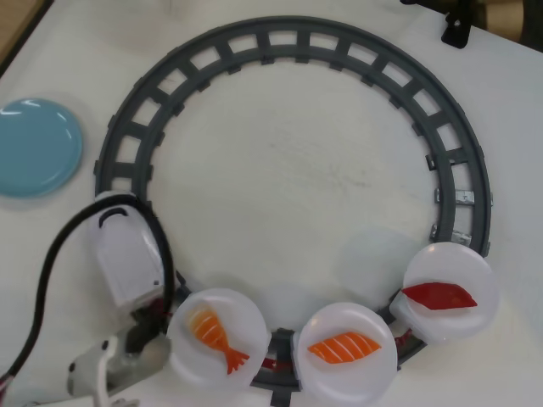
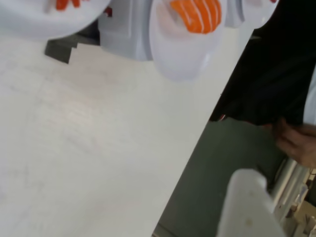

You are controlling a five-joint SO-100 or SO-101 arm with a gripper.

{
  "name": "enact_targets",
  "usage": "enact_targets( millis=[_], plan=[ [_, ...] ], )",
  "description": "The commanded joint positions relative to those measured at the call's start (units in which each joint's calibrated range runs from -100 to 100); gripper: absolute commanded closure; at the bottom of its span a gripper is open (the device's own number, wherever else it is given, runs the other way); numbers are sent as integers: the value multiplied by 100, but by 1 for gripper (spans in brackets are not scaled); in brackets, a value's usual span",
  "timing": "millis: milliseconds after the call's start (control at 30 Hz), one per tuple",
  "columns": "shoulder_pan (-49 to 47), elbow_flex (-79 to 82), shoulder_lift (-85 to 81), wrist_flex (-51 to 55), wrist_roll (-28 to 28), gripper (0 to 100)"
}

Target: Pick up the sushi from the Shinkansen and put it on the blue dish

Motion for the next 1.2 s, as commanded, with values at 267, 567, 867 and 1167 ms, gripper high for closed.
enact_targets(
  millis=[267, 567, 867, 1167],
  plan=[
    [24, 377, 1509, -1136, -13, 79],
    [-522, 106, 2023, -584, -8, 80],
    [-733, 16, 2115, -720, -13, 80],
    [-795, 88, 2363, -898, -8, 79]
  ],
)
